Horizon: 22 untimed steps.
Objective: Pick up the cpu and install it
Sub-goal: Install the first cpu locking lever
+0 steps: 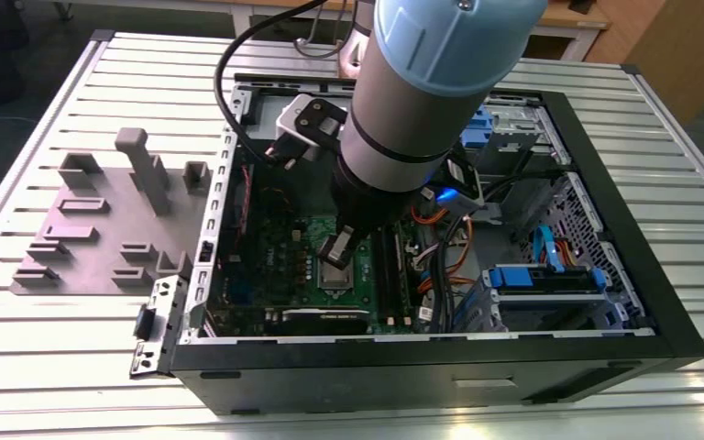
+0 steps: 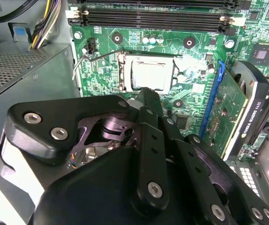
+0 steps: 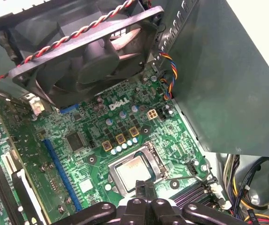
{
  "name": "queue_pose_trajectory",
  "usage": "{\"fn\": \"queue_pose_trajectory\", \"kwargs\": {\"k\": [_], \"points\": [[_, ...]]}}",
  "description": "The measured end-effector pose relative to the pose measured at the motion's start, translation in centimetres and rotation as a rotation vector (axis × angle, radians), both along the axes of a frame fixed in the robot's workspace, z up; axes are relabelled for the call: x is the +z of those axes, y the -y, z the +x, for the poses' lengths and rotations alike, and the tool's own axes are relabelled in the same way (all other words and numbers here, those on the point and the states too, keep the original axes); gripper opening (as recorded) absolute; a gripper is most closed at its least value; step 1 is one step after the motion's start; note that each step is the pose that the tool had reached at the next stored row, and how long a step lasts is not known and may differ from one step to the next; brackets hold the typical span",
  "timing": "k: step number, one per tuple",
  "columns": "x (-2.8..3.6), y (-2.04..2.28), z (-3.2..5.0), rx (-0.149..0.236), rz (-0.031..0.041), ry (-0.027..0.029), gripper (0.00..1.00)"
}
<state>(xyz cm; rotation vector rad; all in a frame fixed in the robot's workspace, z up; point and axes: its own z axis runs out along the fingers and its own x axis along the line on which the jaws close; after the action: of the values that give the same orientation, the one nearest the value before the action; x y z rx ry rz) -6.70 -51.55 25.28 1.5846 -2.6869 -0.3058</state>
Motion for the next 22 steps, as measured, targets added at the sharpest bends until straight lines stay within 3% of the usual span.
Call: {"fn": "queue_pose_trajectory", "kwargs": {"k": [22], "points": [[0.00,0.00,0.00,0.022,0.0000,0.0000,0.11]]}}
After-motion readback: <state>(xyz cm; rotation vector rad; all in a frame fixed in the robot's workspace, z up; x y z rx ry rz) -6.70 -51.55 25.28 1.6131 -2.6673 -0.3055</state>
